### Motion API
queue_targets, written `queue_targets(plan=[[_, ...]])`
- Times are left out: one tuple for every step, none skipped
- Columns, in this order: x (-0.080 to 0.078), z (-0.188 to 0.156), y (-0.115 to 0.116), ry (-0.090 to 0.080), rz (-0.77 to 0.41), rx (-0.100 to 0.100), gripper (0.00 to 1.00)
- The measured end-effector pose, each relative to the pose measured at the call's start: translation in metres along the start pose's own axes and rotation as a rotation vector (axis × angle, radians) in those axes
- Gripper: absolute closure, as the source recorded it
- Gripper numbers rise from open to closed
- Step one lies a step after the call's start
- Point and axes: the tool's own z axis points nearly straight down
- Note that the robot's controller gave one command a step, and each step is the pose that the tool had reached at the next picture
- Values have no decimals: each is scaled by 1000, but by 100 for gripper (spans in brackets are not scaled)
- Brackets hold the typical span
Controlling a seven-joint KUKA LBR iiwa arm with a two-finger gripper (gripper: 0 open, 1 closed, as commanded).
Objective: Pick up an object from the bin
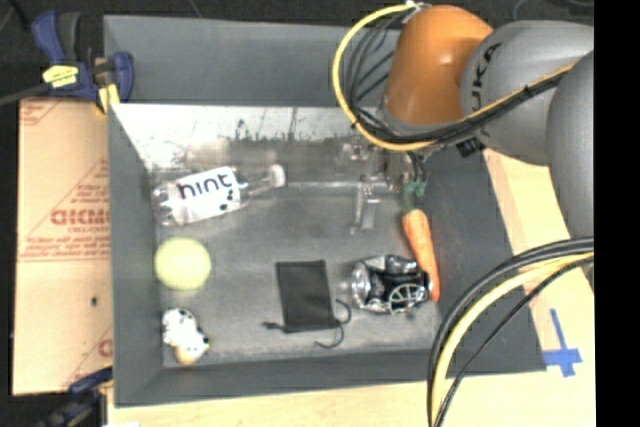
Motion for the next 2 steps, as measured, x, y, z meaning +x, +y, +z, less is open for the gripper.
queue_targets(plan=[[-2, -5, 0, -8, 0, 0, 0], [5, 18, 0, -14, 170, -1, 0]])
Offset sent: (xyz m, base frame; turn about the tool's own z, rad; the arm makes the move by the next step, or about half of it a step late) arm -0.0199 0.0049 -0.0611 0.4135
